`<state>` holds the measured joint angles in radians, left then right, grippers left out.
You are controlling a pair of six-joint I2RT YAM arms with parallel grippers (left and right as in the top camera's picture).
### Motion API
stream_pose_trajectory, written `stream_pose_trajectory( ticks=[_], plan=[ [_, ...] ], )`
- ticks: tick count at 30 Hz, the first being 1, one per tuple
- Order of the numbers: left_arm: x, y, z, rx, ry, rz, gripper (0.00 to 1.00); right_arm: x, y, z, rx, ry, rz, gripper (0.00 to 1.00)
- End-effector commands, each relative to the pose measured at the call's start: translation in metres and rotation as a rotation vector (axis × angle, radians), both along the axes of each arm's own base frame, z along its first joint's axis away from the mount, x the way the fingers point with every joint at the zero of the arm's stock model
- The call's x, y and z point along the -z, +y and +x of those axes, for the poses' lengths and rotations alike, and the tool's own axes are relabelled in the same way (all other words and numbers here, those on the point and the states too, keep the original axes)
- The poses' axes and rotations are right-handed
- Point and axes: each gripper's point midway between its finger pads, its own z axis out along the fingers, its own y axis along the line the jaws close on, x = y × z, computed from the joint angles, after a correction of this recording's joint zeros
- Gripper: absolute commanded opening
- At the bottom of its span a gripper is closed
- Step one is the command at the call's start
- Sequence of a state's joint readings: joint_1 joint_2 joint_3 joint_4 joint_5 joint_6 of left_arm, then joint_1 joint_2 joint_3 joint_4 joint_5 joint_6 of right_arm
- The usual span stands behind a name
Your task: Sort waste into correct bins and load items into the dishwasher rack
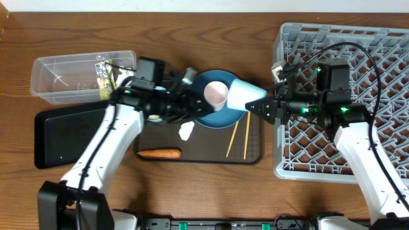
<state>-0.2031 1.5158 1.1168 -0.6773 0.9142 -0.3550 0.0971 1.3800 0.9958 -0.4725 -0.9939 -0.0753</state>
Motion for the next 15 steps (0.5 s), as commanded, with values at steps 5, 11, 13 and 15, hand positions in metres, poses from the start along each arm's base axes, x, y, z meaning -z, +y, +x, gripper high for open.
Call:
stream_pose_trajectory(
  ticks=[5,11,13,15],
  plan=[
    [0.006,0.092,-0.002,-0.099,-0.163,0.412,0.4,-0.021,-0.105,0.031,0.451,0.065,-0.291,0.22],
    [-0.011,0.115,-0.013,-0.143,-0.227,0.506,0.4,-0.052,-0.206,0.017,0.783,0.171,-0.474,0.14],
    [-0.017,0.114,-0.015,-0.148,-0.246,0.503,0.4,-0.054,-0.236,0.006,0.88,0.212,-0.521,0.17],
    [-0.02,0.115,-0.017,-0.151,-0.257,0.501,0.4,-0.048,-0.268,-0.007,0.983,0.267,-0.577,0.18]
  ],
)
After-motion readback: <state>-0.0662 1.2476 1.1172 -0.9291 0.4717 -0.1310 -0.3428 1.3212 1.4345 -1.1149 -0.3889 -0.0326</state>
